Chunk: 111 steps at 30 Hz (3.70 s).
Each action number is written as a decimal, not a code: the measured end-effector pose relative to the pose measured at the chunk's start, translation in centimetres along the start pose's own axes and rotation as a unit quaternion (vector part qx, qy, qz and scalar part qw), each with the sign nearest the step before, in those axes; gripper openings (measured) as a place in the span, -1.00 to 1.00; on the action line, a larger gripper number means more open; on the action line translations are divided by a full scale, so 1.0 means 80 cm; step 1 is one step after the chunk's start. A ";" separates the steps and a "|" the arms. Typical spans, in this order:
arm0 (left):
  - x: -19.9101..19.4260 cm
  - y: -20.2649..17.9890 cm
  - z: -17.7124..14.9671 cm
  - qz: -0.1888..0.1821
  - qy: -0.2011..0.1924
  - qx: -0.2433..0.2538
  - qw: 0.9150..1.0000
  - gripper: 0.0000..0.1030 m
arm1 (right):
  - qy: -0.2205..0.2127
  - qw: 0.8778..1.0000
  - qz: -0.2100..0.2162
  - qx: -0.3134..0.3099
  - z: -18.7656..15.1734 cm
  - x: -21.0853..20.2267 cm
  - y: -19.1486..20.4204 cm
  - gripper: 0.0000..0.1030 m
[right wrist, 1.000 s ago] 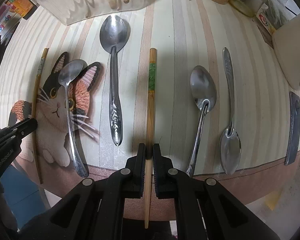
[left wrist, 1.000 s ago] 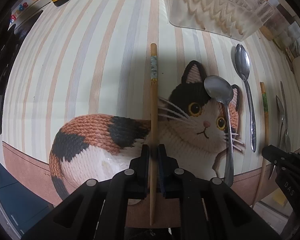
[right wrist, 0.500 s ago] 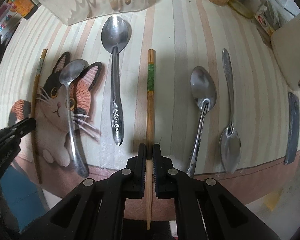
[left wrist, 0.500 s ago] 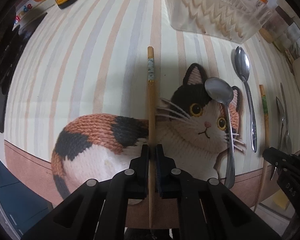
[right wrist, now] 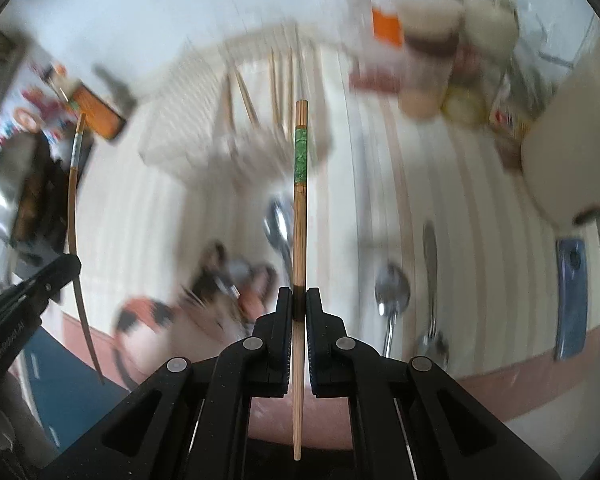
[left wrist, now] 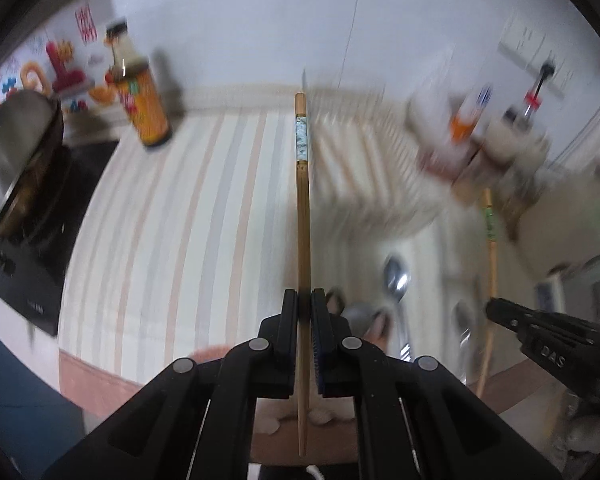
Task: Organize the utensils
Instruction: 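Carry both chopsticks into the clear basket and release them, then pull both tools back from the basket toward the spoons, then grasp a metal spoon by its handle with the left tool while the right tool grasps another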
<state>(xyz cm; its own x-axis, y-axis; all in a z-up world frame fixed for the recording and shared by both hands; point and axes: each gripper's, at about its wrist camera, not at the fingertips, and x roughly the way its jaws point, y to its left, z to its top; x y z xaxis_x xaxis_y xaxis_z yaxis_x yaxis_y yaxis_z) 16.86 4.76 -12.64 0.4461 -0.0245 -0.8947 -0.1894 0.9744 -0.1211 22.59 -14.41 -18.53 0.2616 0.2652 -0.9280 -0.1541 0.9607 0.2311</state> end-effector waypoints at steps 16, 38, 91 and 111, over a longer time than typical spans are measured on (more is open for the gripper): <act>0.062 -0.025 0.224 -0.125 0.037 -0.059 0.990 -0.92 | -0.029 0.997 0.070 -0.001 0.244 0.013 0.042 -0.87; 0.161 -0.019 0.215 -0.009 0.092 -0.059 0.994 -0.66 | 0.032 0.999 0.004 -0.023 0.274 0.119 0.030 -0.28; 0.056 -0.029 -0.041 0.030 0.049 -0.031 0.998 0.88 | -0.038 0.996 -0.043 0.063 -0.030 -0.054 -0.070 -0.08; 0.210 -0.075 -0.098 0.032 0.187 0.024 0.981 -0.95 | 0.100 0.991 -0.033 0.078 -0.068 0.100 -0.097 -0.20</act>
<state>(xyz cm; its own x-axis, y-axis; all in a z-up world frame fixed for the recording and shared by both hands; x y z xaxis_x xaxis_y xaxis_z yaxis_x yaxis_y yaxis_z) 18.62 -3.22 -30.36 0.0797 -0.0348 -0.9962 -0.1602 0.9860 -0.0472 20.73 -20.16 -29.32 0.0704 0.1937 -0.9785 0.0096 0.9808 0.1949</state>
